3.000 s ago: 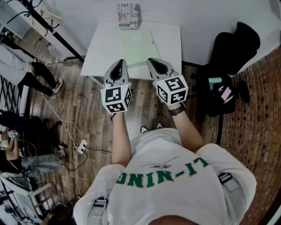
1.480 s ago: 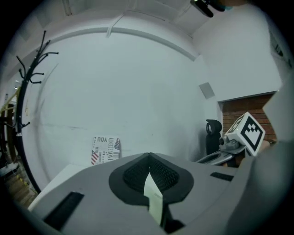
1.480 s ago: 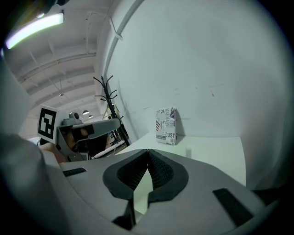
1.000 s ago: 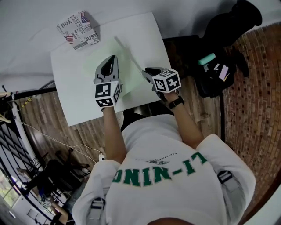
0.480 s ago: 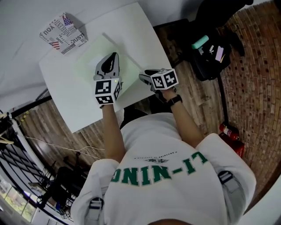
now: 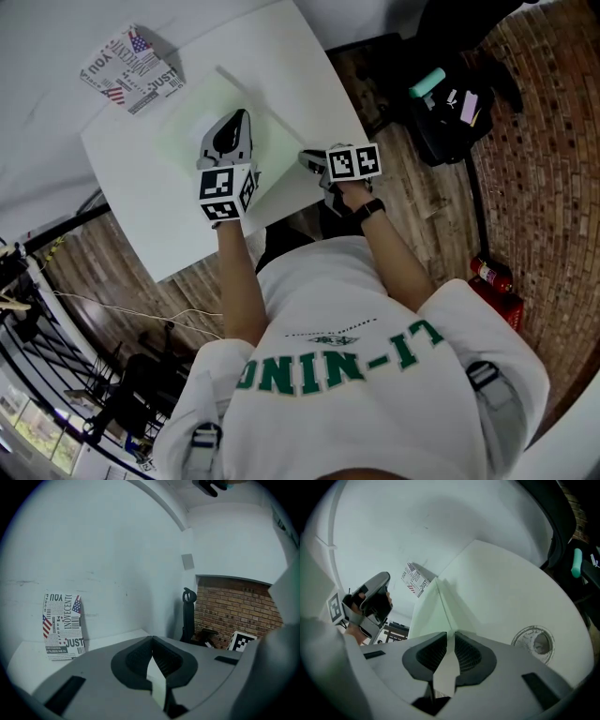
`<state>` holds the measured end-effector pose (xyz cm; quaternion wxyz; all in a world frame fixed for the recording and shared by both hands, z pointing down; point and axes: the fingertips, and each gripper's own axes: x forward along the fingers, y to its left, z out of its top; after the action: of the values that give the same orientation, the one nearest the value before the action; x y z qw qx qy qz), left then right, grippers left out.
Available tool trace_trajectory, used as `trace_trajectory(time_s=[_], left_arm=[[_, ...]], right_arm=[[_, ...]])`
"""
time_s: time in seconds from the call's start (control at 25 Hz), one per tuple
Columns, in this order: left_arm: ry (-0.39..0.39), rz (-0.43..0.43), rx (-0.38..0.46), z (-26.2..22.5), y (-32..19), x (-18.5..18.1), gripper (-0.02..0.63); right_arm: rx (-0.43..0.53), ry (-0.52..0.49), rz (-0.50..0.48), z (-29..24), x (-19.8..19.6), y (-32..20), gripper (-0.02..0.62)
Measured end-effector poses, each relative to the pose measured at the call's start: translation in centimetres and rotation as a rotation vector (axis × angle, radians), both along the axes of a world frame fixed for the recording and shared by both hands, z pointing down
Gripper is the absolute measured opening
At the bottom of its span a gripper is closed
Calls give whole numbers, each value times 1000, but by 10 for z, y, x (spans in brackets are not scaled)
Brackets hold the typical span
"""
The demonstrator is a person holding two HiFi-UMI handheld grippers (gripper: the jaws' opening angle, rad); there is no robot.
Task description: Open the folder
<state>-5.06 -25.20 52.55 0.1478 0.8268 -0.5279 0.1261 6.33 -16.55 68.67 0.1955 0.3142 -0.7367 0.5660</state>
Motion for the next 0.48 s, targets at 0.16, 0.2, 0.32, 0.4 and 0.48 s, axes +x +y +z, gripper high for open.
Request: trace_trajectory(time_s=[0.16,0.2,0.32,0.4,0.48], left_arm=[[-3,0,4,-1,3,-1,14],[-4,0,4,-1,3,-1,14],[-6,-4,6,-2,5,-4,14],[-5,-11,11,-5,5,-7,14],[-6,-17,20,-10,6,-10,14]], right_arm=[[-22,3,21,2,2,-1,43],[-21,10,17,2,2,0,38],[-6,13,3,-4,1,0,21],[9,-10,4,-11,1,-1,17],[24,-39,6,-21,1,-3,15]])
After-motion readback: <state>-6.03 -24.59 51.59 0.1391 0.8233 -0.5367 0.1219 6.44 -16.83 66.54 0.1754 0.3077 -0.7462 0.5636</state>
